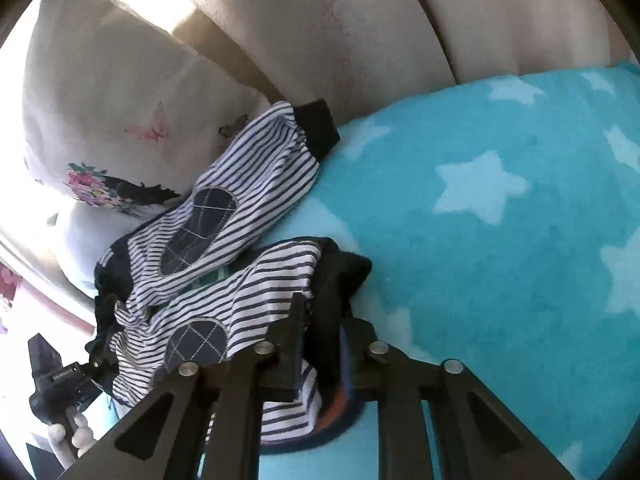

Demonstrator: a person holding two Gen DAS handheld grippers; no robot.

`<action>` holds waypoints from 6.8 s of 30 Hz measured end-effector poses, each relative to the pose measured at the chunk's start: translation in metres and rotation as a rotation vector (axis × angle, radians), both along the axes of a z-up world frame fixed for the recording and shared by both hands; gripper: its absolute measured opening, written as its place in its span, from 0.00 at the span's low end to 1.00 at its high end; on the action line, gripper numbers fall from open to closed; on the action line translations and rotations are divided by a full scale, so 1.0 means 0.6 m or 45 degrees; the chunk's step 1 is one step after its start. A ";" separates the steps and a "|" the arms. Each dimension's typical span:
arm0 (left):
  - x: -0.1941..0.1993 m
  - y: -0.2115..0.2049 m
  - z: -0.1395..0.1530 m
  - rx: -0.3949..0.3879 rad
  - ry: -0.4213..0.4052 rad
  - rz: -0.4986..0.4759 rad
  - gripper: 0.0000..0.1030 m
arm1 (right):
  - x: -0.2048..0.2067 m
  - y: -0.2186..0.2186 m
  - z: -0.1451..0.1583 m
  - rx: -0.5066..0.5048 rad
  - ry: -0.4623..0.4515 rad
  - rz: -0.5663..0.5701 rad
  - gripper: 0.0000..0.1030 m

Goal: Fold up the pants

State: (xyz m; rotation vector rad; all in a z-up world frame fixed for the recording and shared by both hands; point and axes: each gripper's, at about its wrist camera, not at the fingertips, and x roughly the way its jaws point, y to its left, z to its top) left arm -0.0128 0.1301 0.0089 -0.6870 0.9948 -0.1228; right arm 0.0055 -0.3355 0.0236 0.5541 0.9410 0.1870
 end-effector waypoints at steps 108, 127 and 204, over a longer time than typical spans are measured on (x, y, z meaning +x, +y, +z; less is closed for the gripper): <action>-0.111 -0.191 0.188 0.813 -0.395 -0.030 0.85 | -0.105 0.088 0.097 -0.253 -0.278 0.068 0.75; -0.191 -0.204 0.191 0.872 -0.385 -0.066 0.85 | -0.167 0.110 0.105 -0.282 -0.264 0.063 0.77; -0.368 0.112 0.237 0.781 -0.479 0.483 0.86 | -0.131 0.507 0.139 -0.403 -0.300 0.406 0.77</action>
